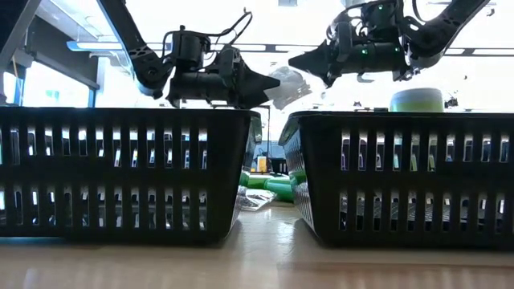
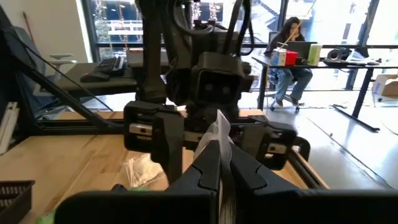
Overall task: Pick & Place Travel size toiletries
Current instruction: Put the cotton pack into the top left black bin
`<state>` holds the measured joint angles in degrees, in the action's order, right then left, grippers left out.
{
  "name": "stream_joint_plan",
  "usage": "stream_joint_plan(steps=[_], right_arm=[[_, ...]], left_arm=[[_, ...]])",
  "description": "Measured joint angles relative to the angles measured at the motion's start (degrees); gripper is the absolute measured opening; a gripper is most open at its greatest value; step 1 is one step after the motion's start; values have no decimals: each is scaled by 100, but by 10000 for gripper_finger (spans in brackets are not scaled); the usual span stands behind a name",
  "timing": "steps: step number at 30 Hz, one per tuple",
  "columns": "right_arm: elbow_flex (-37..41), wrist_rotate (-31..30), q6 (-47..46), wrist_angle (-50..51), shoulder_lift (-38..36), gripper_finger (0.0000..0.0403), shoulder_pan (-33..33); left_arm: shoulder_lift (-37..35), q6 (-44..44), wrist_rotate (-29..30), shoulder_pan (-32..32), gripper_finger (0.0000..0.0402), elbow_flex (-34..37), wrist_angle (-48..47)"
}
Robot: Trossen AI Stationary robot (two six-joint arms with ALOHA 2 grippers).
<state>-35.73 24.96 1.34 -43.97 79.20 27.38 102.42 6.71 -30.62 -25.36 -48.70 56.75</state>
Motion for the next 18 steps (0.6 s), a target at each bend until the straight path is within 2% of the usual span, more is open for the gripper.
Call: stream_joint_plan(steps=[10, 18], right_arm=[[0, 32, -22, 0, 0, 2, 0], [0, 56, -15, -1, 0, 2, 0]], left_arm=[[336, -181, -21, 228, 230, -421, -361], [340, -175, -19, 214, 230, -425, -381]])
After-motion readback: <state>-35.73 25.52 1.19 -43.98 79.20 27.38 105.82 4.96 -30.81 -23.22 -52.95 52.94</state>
